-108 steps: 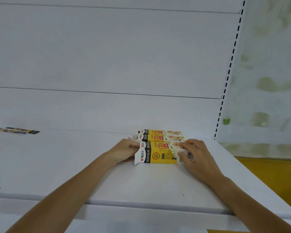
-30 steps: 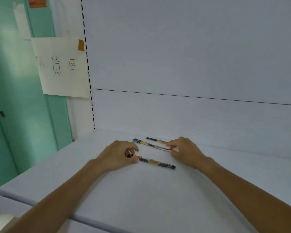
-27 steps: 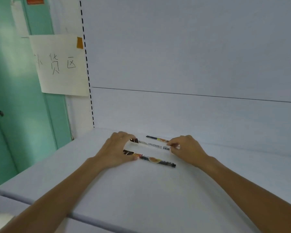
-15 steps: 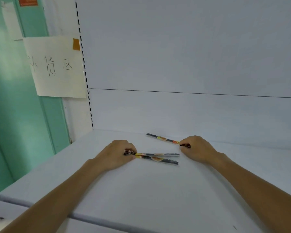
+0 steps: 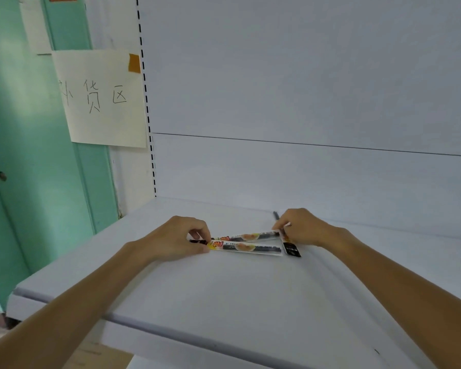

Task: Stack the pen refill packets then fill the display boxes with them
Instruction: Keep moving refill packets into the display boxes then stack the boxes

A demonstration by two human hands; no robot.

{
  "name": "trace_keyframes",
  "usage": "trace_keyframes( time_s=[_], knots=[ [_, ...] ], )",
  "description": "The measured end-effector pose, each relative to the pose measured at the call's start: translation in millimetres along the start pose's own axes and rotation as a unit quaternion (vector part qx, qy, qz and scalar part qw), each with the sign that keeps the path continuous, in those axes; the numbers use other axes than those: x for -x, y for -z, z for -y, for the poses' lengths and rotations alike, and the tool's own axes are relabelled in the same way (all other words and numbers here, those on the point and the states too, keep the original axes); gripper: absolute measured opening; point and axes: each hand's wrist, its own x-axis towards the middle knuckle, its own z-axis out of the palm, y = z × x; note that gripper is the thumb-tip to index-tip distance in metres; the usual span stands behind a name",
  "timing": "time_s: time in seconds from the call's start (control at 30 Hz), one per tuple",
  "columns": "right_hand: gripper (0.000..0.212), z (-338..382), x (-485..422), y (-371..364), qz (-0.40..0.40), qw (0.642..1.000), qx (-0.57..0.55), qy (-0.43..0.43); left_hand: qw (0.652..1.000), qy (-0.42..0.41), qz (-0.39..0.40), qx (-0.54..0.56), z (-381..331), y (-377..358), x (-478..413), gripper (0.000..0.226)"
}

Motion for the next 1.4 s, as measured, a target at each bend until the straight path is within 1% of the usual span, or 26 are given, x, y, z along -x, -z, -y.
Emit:
trace_keyframes(
  time_s=[0.1,0.17,0.23,0.3,0.33,0.37,0.4,0.47,0.5,0.53,0.6,0.67,0.73,0.8,0.87,0.97,1.07,1.13,1.2,1.27,1.33,1.4],
  knots=[
    [0.034,1,2,5,0.014,0.998,0.067,-0.015,1.000,0.004,-0.012,-0.001,0,-1,4,0.016],
    [0.030,-3,4,9,0.008,0.995,0.094,-0.019,1.000,0.014,-0.020,0.004,1,-2,7,0.019],
    [0.020,-7,6,14,-0.012,0.991,0.134,-0.017,1.000,0.020,-0.018,0.000,2,-1,8,0.019],
    [0.005,-15,5,14,-0.052,0.986,0.156,-0.009,1.000,0.023,-0.015,-0.005,3,1,10,0.019],
    [0.007,-18,4,13,-0.080,0.987,0.138,-0.003,1.000,0.024,-0.017,-0.007,3,2,11,0.019],
    [0.011,-19,4,11,-0.109,0.990,0.084,0.003,0.999,0.026,-0.023,-0.010,4,2,12,0.019],
    [0.013,-17,3,9,-0.137,0.990,0.006,0.015,0.999,0.031,-0.033,-0.011,4,2,12,0.020],
    [0.013,-2,4,7,-0.162,0.975,-0.139,0.056,0.997,0.042,-0.060,-0.007,4,-1,14,0.026],
    [0.012,10,4,7,-0.158,0.970,-0.166,0.085,0.996,0.047,-0.072,-0.004,3,-2,14,0.031],
    [0.009,21,3,6,-0.138,0.969,-0.169,0.115,0.995,0.053,-0.082,-0.001,1,-4,15,0.037],
    [0.003,45,0,3,-0.064,0.974,-0.142,0.164,0.993,0.064,-0.098,-0.005,-2,-4,17,0.047],
    [0.015,61,-9,-6,-0.001,0.976,-0.098,0.195,0.988,0.082,-0.128,-0.036,-1,-2,20,0.051],
    [0.025,68,-18,-18,0.016,0.978,-0.028,0.205,0.979,0.106,-0.171,-0.033,1,4,25,0.051],
    [0.031,68,-25,-28,0.025,0.980,0.032,0.196,0.975,0.117,-0.191,0.001,4,11,32,0.060],
    [0.035,65,-27,-32,0.047,0.985,0.043,0.163,0.978,0.119,-0.172,0.008,4,15,38,0.067],
    [0.037,64,-27,-31,0.024,0.989,0.011,0.146,0.986,0.090,-0.139,-0.032,1,13,40,0.056],
    [0.029,69,-25,-28,0.027,0.986,-0.001,0.163,0.987,0.056,-0.113,-0.095,-7,6,33,0.049],
    [0.023,71,-21,-25,0.035,0.986,-0.024,0.161,0.989,0.053,-0.078,-0.117,-9,2,27,0.041],
    [0.016,68,-16,-22,0.030,0.986,-0.056,0.156,0.992,0.057,-0.028,-0.113,-6,2,22,0.034],
    [0.011,62,-12,-20,0.019,0.986,-0.076,0.147,0.995,0.064,0.002,-0.079,-1,4,20,0.035],
    [0.013,55,-8,-20,0.015,0.987,-0.084,0.136,0.996,0.072,-0.006,-0.050,4,7,20,0.035],
    [0.022,48,-4,-22,0.023,0.989,-0.076,0.128,0.997,0.065,-0.025,-0.036,11,9,19,0.031]
  ],
)
